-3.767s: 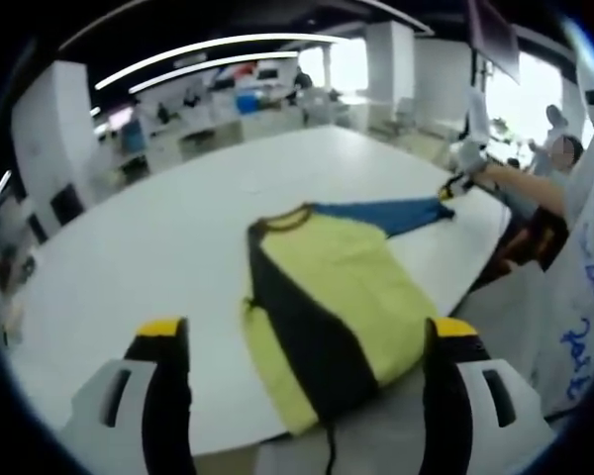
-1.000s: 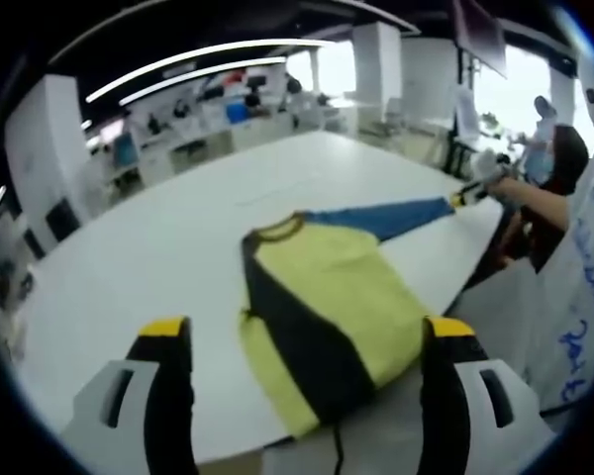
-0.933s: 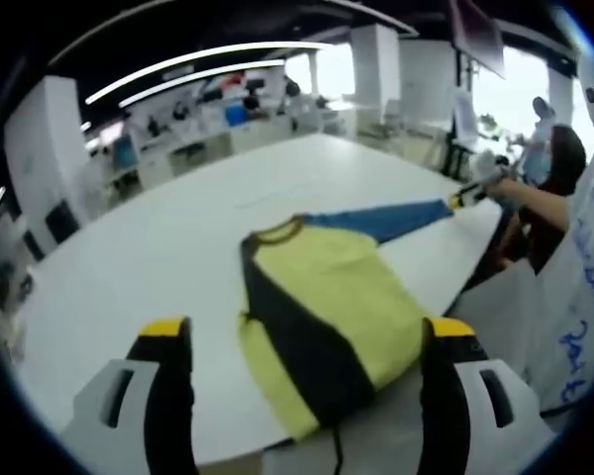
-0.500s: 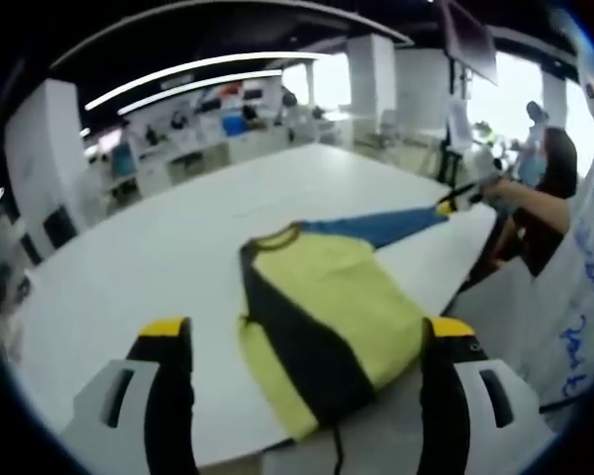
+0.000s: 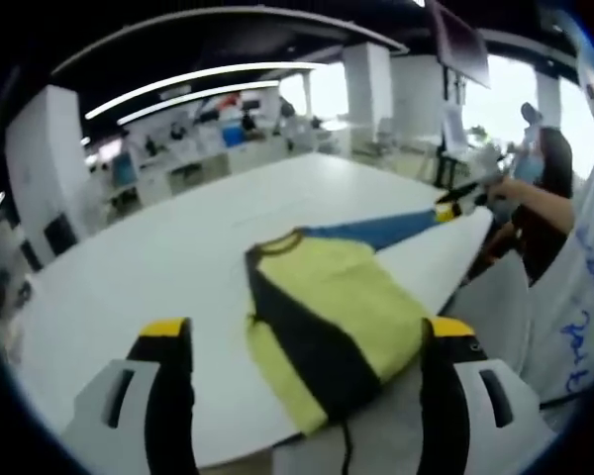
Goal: Fold the garment on the visible template until the final outline fits inside the template.
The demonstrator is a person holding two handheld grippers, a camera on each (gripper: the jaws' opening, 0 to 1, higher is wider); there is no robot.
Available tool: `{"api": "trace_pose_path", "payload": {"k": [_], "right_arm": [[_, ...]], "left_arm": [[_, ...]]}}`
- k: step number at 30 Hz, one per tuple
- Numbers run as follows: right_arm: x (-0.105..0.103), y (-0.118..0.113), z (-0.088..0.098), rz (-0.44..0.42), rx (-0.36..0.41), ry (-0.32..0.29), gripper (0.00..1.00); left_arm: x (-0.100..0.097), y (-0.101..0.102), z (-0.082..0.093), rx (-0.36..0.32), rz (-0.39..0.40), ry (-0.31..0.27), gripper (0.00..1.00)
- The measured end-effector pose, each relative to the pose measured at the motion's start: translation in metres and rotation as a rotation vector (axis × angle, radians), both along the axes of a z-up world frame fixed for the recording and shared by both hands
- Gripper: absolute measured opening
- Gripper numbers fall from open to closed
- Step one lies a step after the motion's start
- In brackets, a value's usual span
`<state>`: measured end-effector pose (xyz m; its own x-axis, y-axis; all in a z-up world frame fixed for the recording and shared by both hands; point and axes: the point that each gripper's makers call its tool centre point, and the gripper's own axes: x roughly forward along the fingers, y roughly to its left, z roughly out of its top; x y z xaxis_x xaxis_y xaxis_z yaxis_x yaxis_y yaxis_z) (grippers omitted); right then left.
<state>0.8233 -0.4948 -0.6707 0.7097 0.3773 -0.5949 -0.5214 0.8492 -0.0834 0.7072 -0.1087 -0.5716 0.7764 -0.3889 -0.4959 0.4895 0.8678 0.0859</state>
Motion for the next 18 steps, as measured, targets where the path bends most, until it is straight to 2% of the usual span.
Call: {"api": "trace_pose_path", "payload": {"k": [3, 5, 7, 9, 13, 18], "right_arm": [[-0.009, 0.014, 0.011, 0.026, 0.012, -0.021, 0.63], [-0.015, 0.023, 0.022, 0.037, 0.024, -0.036, 0.74], [-0.02, 0.031, 0.028, 0.037, 0.033, -0.036, 0.81], [-0.026, 0.038, 0.035, 0.041, 0.027, -0.058, 0.83], [-0.042, 0.054, 0.044, 0.05, 0.024, -0.069, 0.93], [-0.053, 0.068, 0.054, 0.054, 0.022, -0.094, 0.98]], "left_arm": [[-0.003, 0.003, -0.003, 0.005, -0.009, 0.003, 0.91], [-0.004, 0.004, -0.005, -0.001, -0.015, 0.002, 0.91], [-0.004, 0.005, -0.006, -0.006, -0.023, 0.003, 0.9], [-0.004, 0.005, -0.009, -0.006, -0.032, 0.009, 0.9], [-0.005, 0.007, -0.014, -0.002, -0.057, 0.019, 0.9], [-0.002, 0.011, -0.016, -0.005, -0.08, 0.02, 0.9]]}}
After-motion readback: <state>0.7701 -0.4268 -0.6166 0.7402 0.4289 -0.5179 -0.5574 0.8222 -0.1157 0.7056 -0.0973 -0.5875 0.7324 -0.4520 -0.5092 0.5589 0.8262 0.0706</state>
